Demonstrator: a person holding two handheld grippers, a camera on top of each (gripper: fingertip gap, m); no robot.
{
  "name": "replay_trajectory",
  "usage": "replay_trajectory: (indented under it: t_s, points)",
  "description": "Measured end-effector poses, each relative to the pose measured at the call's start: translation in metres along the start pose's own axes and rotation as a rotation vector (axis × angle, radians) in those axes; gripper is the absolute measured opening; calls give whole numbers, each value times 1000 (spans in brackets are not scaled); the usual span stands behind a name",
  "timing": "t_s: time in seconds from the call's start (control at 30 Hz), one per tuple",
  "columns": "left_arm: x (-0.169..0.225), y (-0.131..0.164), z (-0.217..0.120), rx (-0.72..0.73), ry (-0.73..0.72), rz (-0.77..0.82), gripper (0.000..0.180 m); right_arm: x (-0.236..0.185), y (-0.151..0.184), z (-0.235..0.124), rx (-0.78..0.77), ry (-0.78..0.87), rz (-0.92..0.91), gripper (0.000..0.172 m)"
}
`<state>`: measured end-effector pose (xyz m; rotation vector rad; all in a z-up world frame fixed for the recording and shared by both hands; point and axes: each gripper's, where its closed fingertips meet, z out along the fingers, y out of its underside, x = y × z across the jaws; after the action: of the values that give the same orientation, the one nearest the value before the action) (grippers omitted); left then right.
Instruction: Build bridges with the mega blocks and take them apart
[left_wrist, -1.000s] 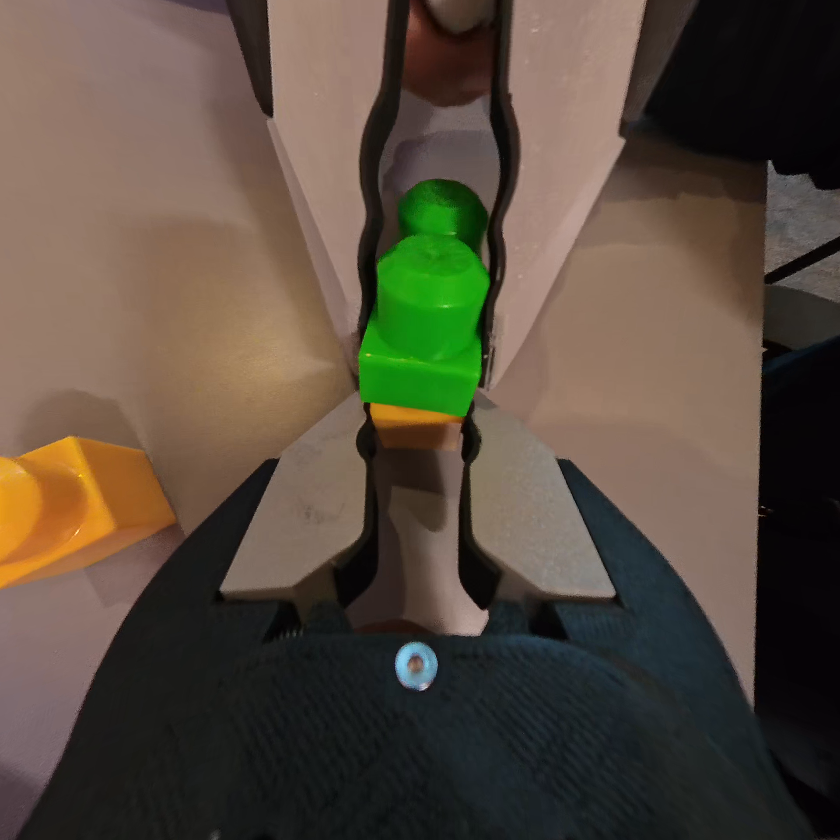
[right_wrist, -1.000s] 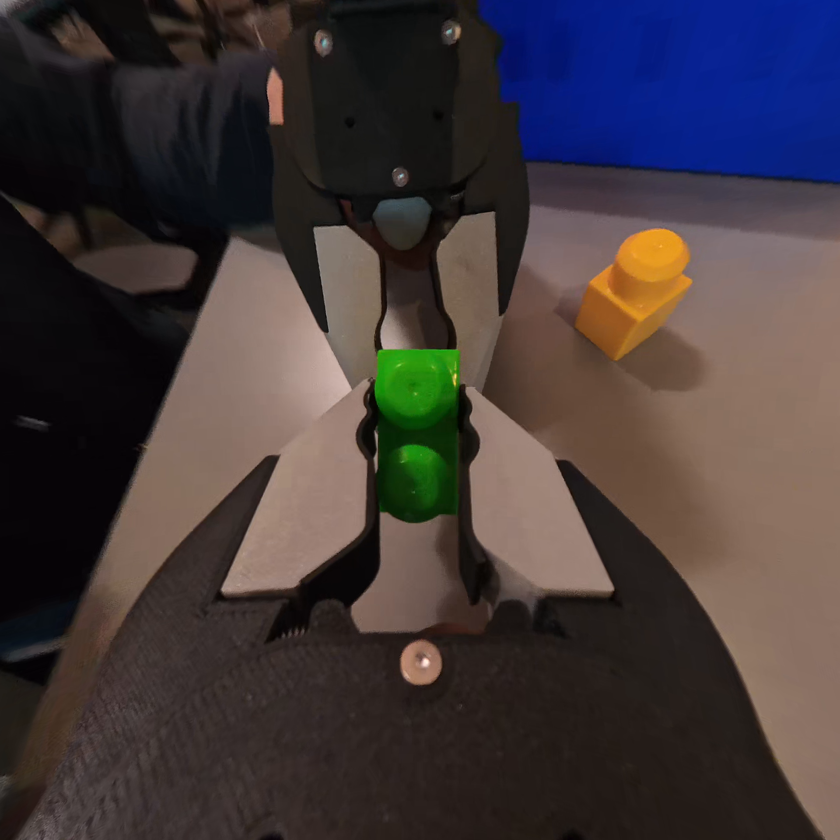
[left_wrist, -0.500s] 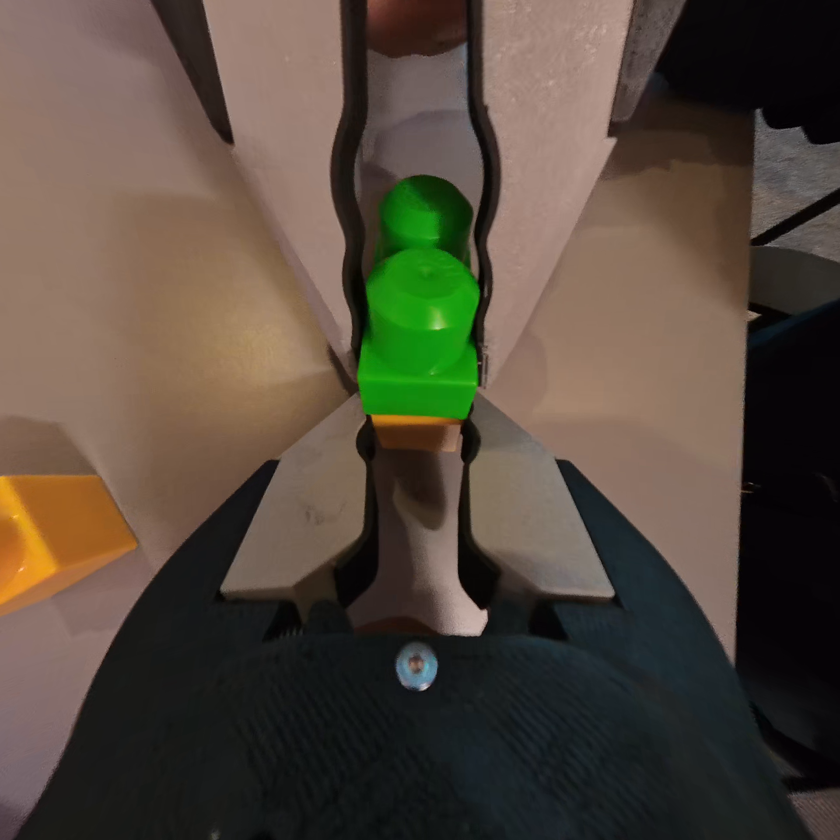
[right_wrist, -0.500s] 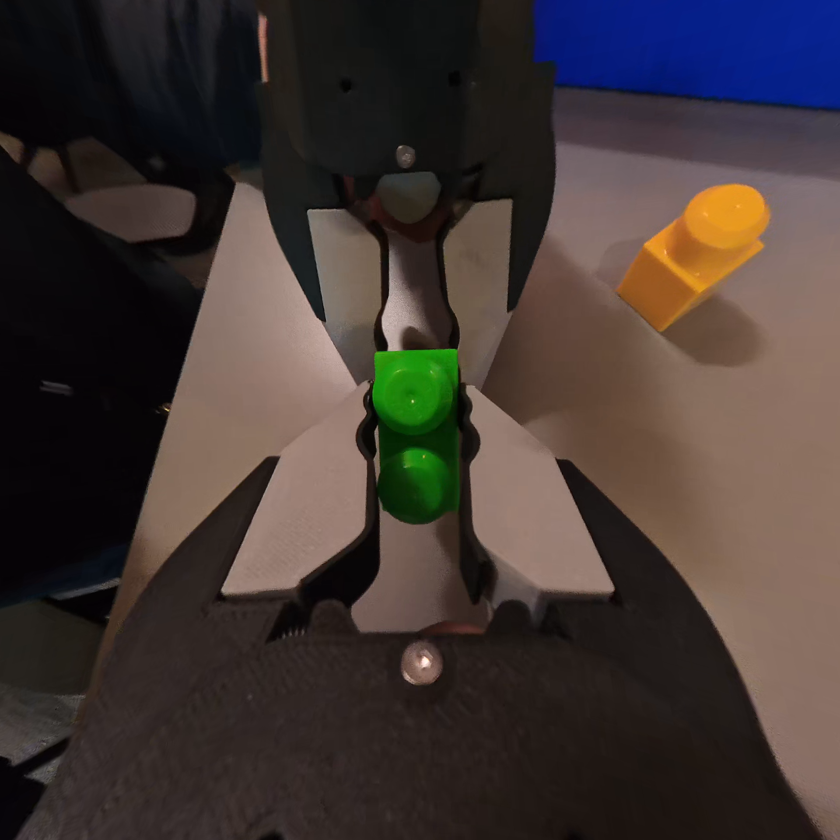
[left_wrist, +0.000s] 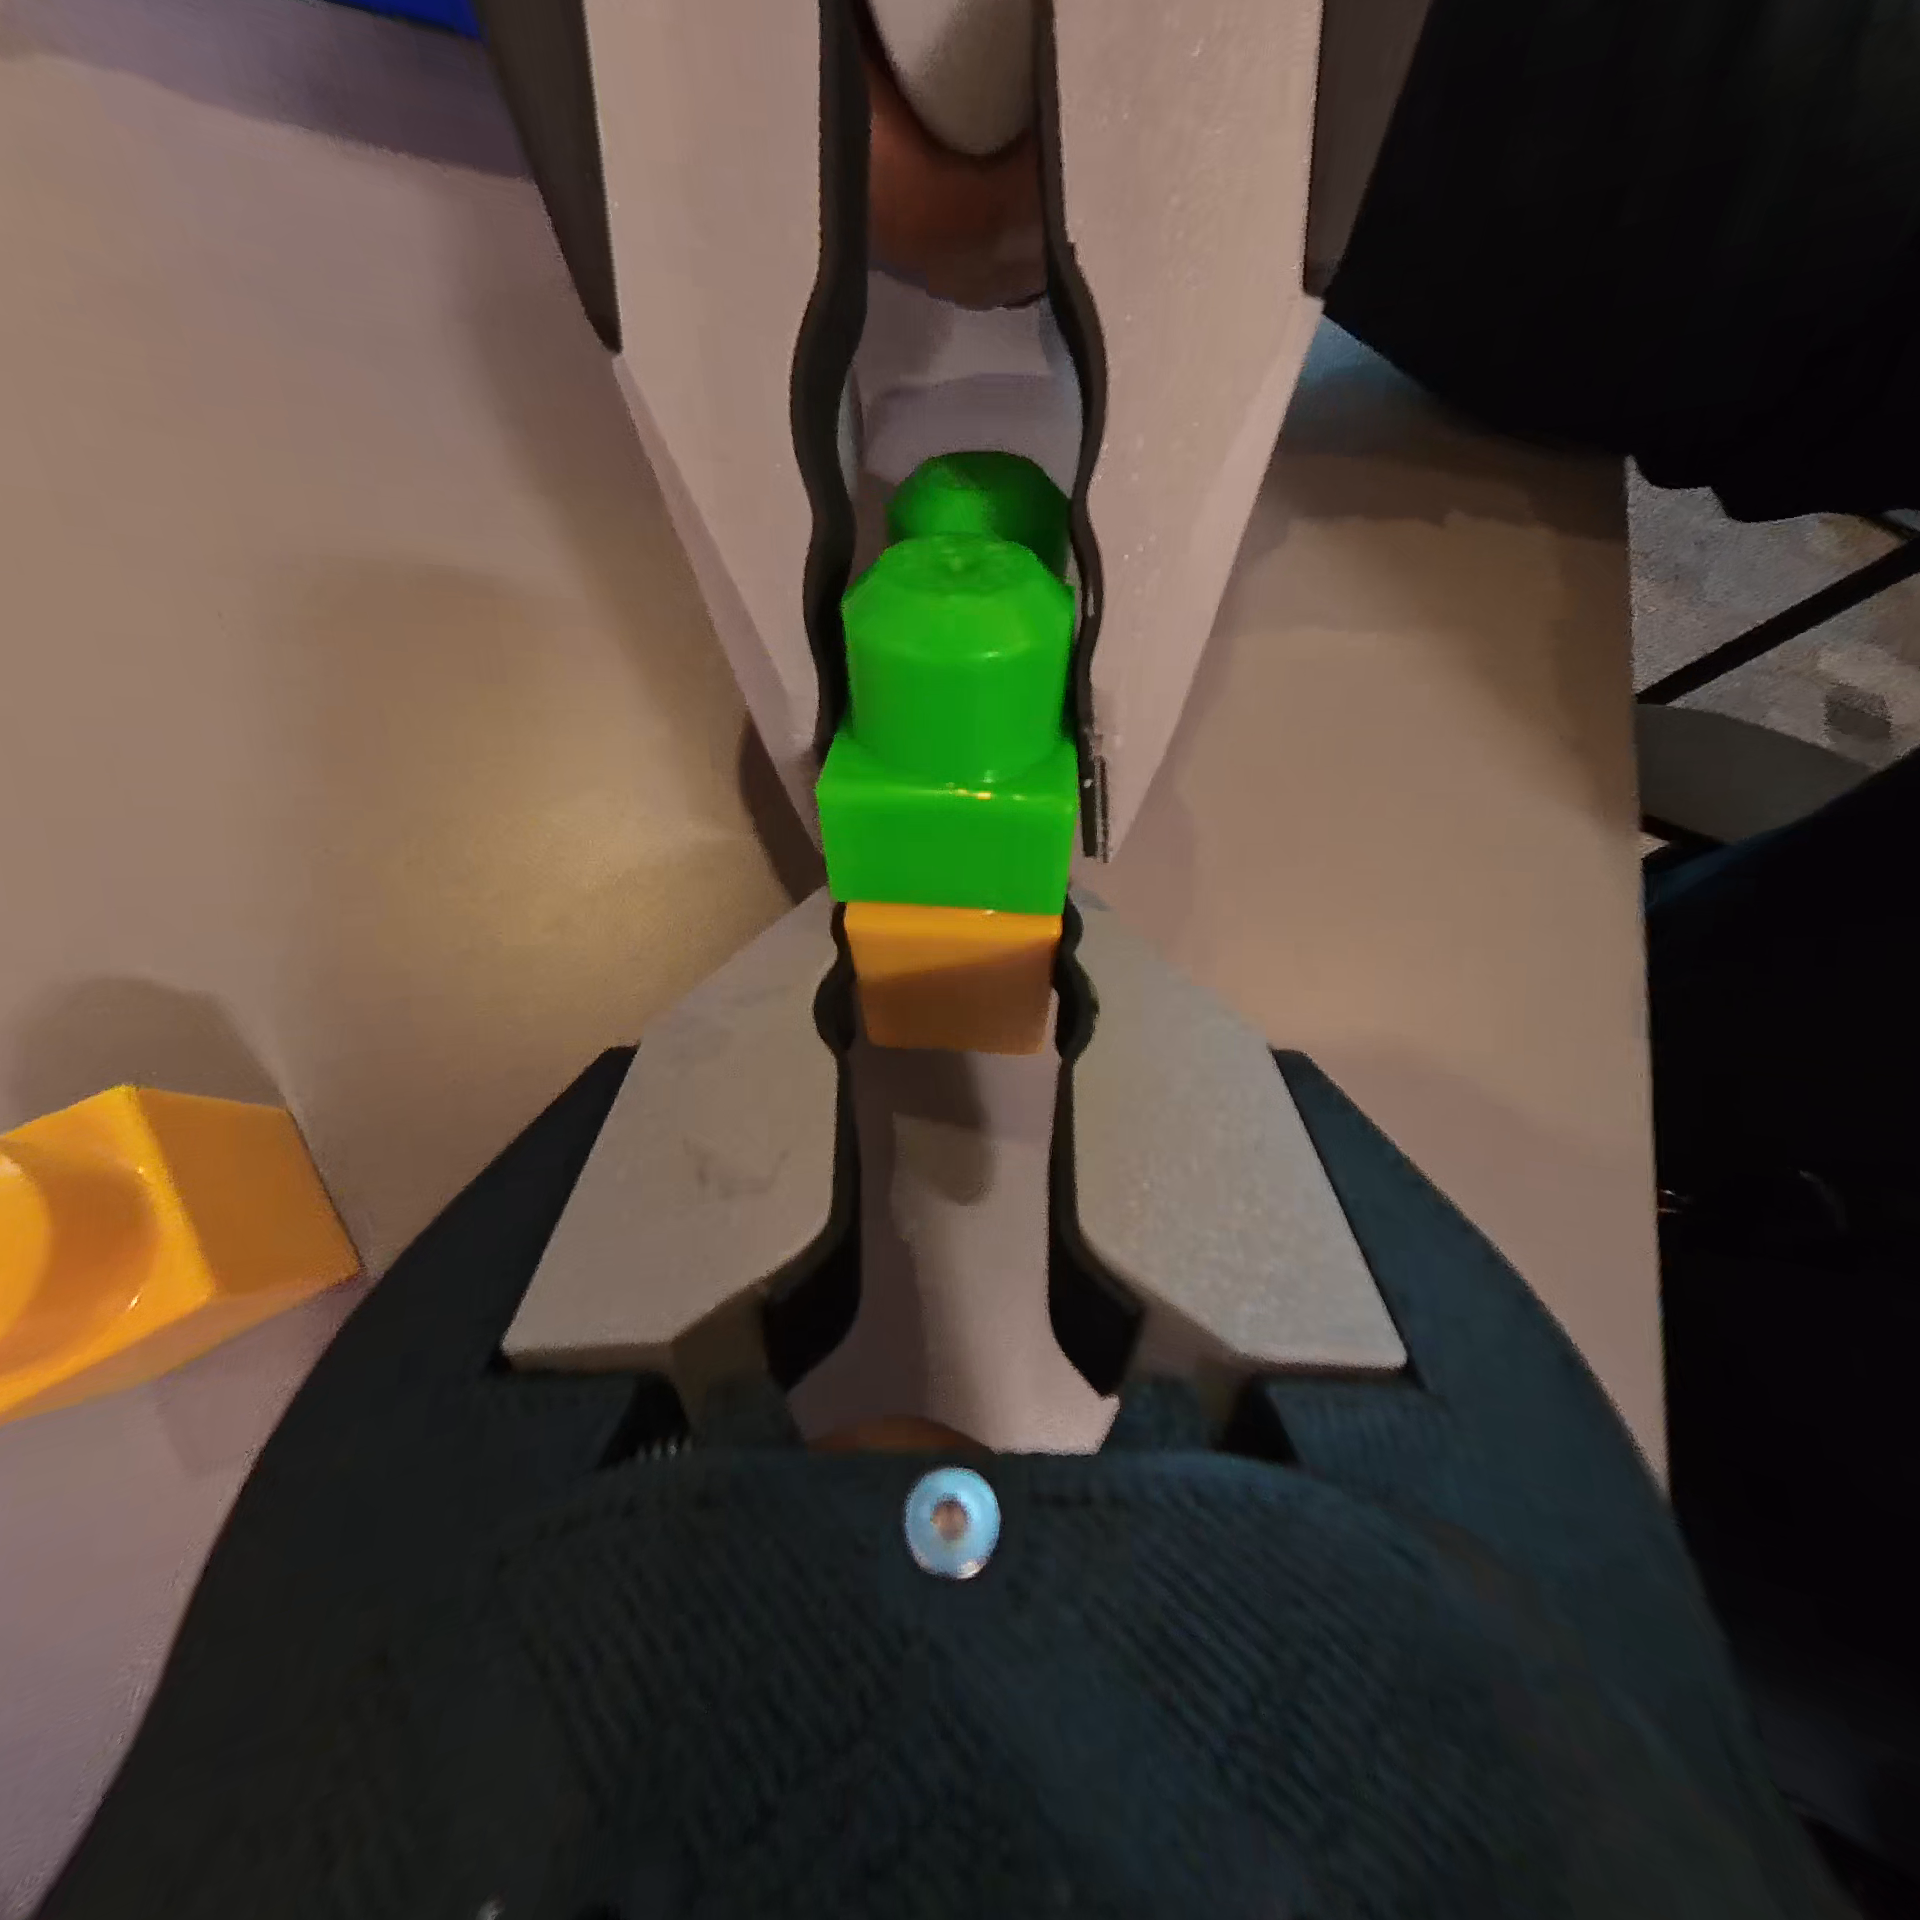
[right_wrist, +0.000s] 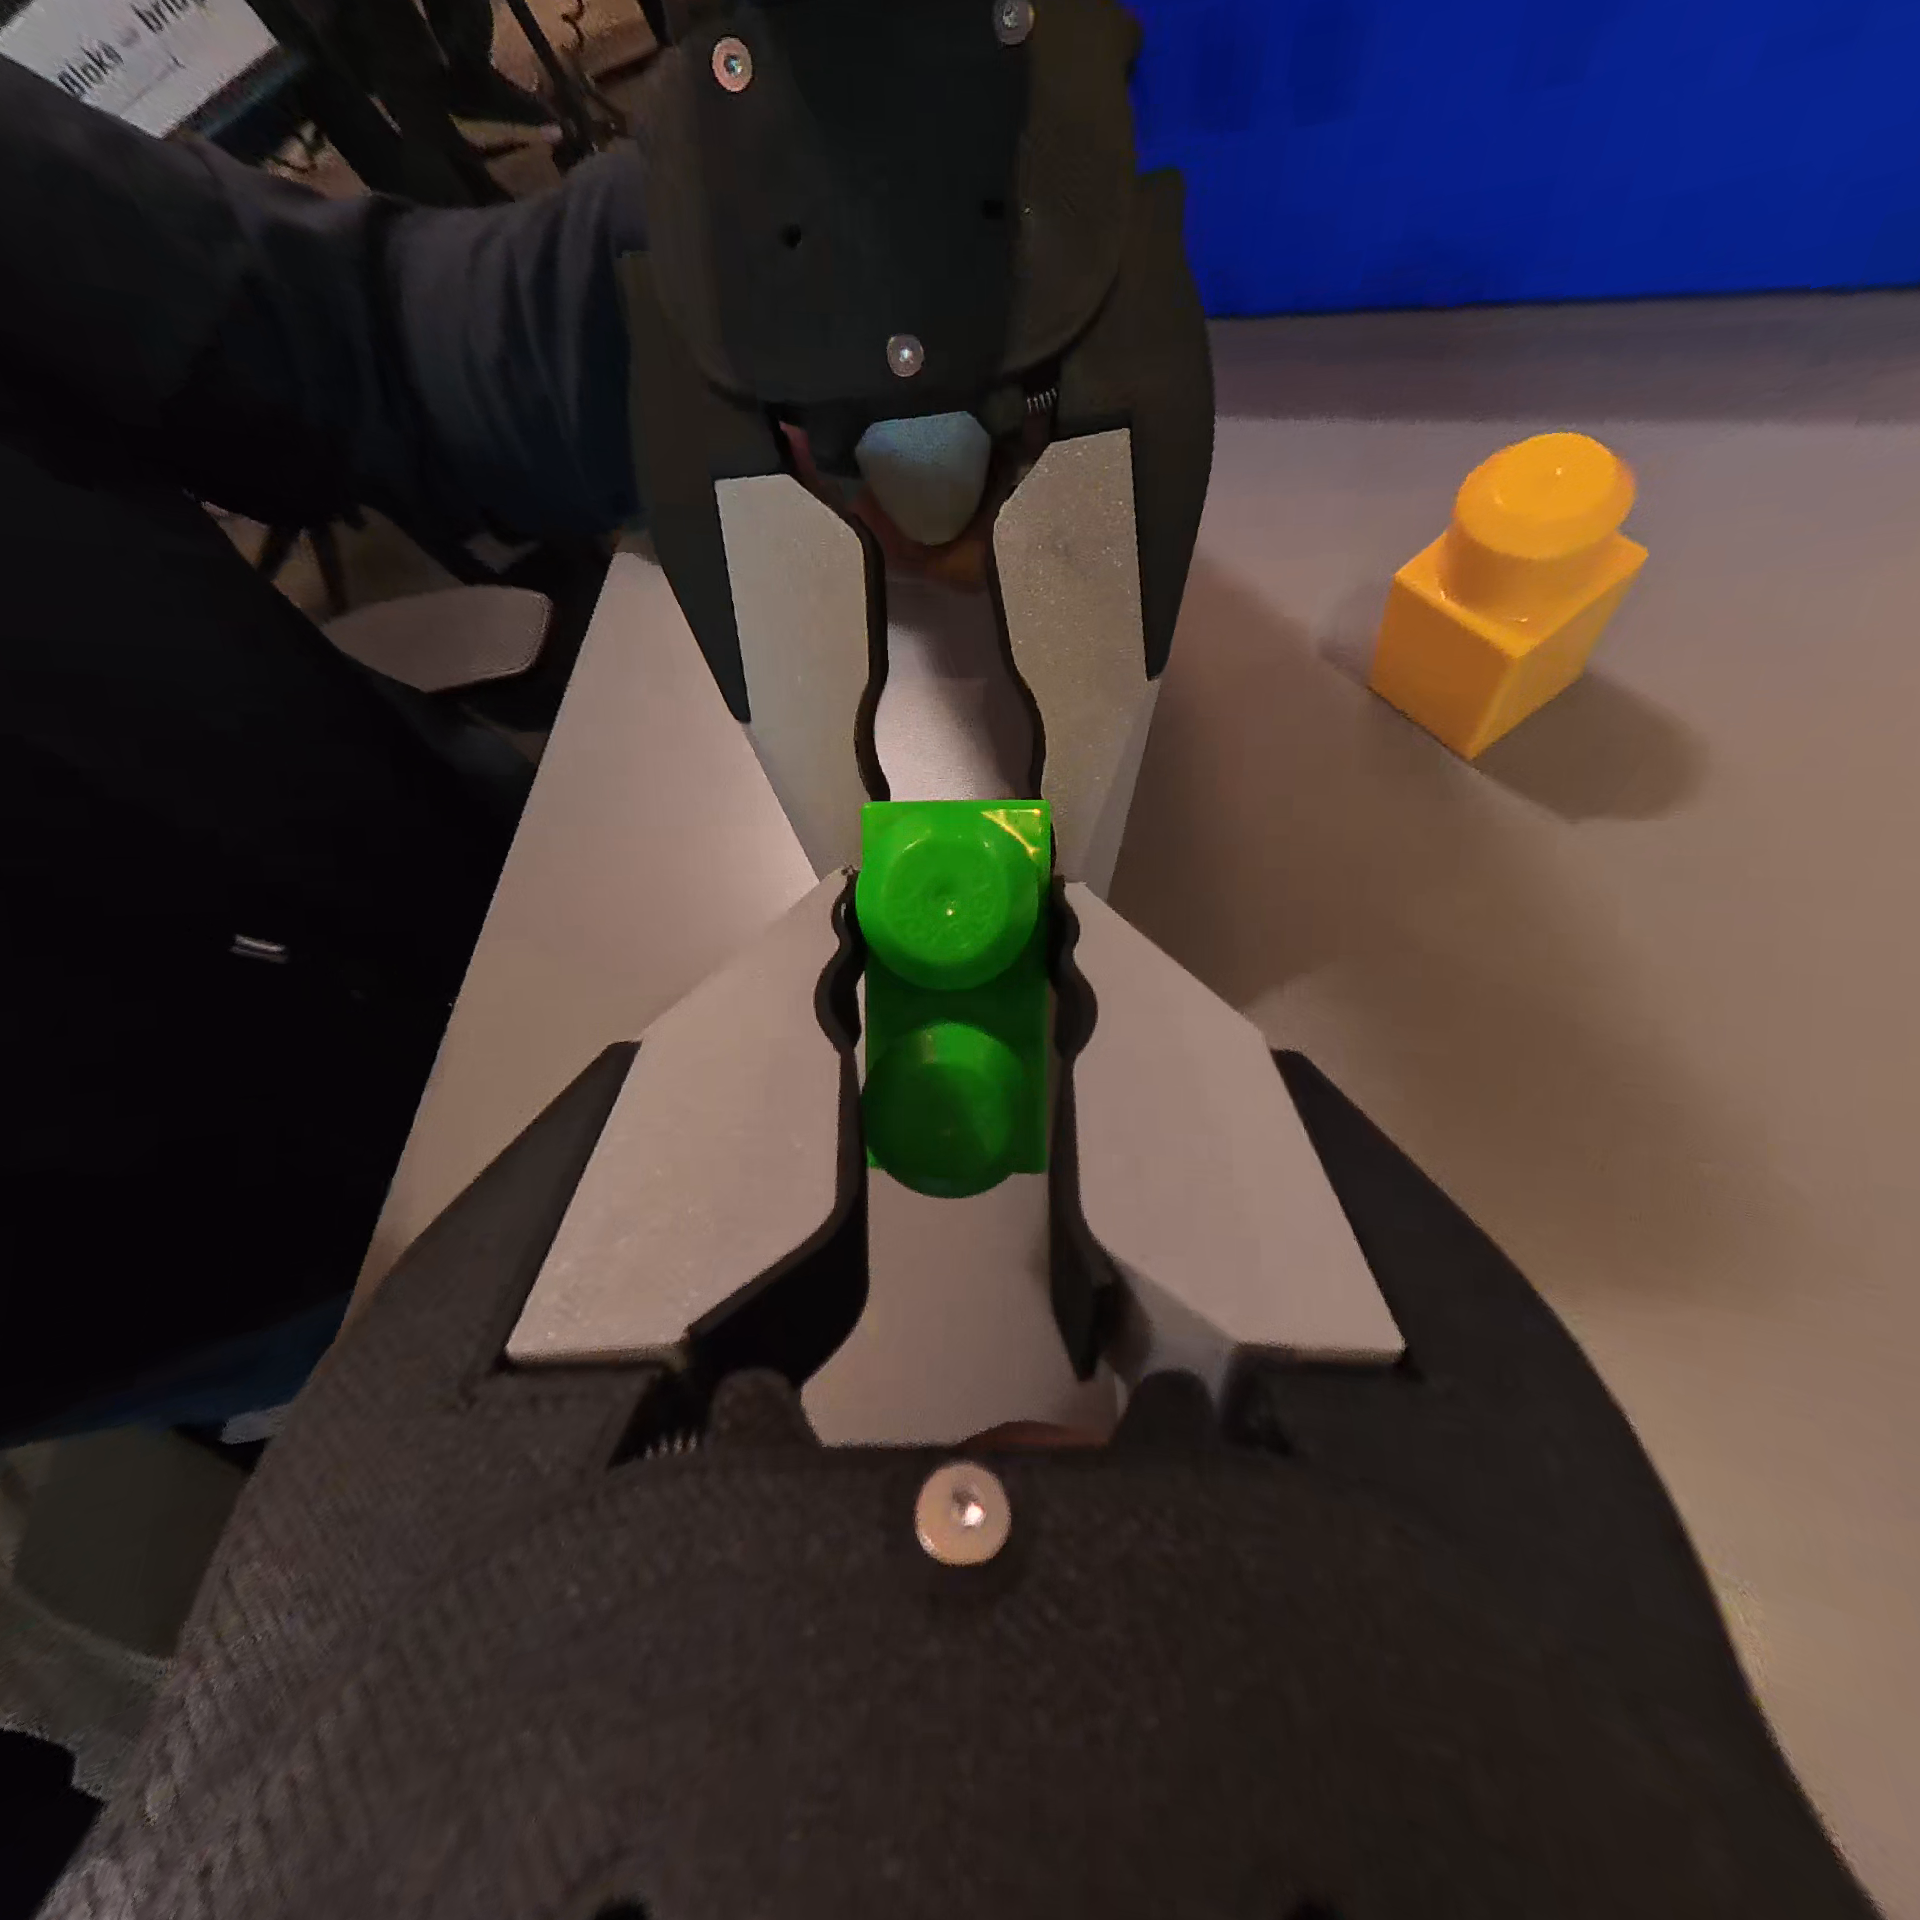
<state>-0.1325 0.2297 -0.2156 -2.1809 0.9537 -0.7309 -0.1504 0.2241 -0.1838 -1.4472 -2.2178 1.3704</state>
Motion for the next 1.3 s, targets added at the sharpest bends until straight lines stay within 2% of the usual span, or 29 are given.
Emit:
replay_trajectory:
  t_s: [0.27, 0.47, 0.73, 1.03, 1.13, 1.3]
  points:
    - [-10, 14, 5, -37, -15, -5, 34, 10, 7, 1, 5, 11, 26, 32]
    - [-7, 7, 9, 7, 3, -11, 35, 8, -4, -6, 79, -13, 33, 32]
    - [1, -21, -11, 191, 89, -51, 34, 2, -21, -25, 205, -65, 44, 31]
    - [-8, -40, -32, 332, 47, -64, 34, 7, -20, -35, 186, 20, 0, 31]
    - [-4, -35, -32, 303, 57, -38, 34, 5, -20, -32, 160, 33, -32, 31]
    - [9, -10, -18, 134, 83, 1, 33, -5, -11, -16, 51, 52, -125, 31]
